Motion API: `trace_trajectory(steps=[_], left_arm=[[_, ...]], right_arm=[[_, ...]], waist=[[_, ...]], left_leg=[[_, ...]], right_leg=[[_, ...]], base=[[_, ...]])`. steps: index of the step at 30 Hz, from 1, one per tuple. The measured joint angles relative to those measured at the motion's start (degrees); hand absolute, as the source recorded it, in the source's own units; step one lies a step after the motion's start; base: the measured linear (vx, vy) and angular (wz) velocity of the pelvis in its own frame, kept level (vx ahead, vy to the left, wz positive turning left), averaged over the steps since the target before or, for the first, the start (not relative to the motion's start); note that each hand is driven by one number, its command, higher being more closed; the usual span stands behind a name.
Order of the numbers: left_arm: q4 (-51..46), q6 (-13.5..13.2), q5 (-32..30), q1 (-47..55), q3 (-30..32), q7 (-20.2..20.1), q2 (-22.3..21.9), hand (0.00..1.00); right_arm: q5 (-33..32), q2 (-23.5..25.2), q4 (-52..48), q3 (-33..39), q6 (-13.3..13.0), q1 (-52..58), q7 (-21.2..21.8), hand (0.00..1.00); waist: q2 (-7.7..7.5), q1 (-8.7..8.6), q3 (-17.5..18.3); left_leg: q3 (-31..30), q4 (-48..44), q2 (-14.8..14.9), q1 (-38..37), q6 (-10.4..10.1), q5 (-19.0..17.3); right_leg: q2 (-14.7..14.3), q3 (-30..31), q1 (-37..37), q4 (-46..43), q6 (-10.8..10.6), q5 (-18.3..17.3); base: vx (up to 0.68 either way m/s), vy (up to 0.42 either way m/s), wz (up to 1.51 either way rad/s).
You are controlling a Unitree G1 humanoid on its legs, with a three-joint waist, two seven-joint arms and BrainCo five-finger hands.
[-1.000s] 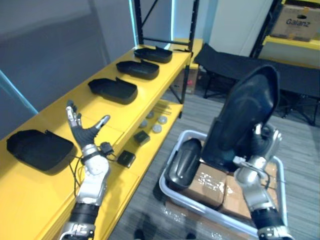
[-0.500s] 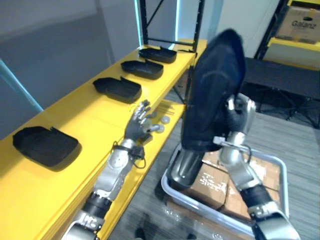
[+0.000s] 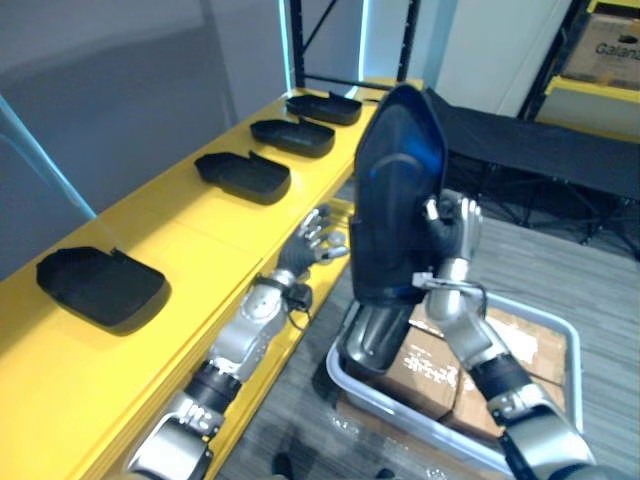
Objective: Walk over and take plastic housings, then place them on the shelf
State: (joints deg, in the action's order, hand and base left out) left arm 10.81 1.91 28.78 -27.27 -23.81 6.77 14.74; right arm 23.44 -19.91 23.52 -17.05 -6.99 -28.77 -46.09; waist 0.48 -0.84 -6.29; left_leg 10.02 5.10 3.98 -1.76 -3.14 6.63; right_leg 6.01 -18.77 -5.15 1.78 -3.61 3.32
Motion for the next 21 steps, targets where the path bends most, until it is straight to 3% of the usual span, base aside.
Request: trace_trajectory(steps=[8,16,21], left_arm=[[5.28,1.74,2.94,-0.68,-0.02,0.44,-2.32,0.0],[8.7,1.81,7.38,-0.67,-2.86,-0.23,-4.51,0.0],[11.24,1.65,7.38,-0.63,-4.09,1.9,-6.36,0.0]], right_arm=[[0.16,0.43,2.38,-0.54,0.0,-1.0,0.0,1.0],[0.08,1.01,2.44,-1.13,0.0,-1.29,0.0,1.0],[-0.17,2.42,2.48,-1.24,-0.07,-1.36,-0.22,1.0]], waist=[[0.0,0.03,0.0],[0.0,0.09,0.0],[0.0,0.05,0.0]], left_leg=[[0.01,-0.01,0.03,0.04,-0.03,0.04],[-0.01,-0.01,0.04,0.03,-0.02,0.06],[-0.01,-0.01,0.09,0.02,-0.03,0.08]], right_leg=[[-0.07,0.0,-0.01,0.13,0.05,0.12],[-0.08,-0.02,-0.07,0.13,0.05,0.14],[-0.11,-0.02,-0.07,0.13,0.05,0.13]], base=[[0.0,0.0,0.0],[0.0,0.0,0.0],[0.0,0.0,0.0]])
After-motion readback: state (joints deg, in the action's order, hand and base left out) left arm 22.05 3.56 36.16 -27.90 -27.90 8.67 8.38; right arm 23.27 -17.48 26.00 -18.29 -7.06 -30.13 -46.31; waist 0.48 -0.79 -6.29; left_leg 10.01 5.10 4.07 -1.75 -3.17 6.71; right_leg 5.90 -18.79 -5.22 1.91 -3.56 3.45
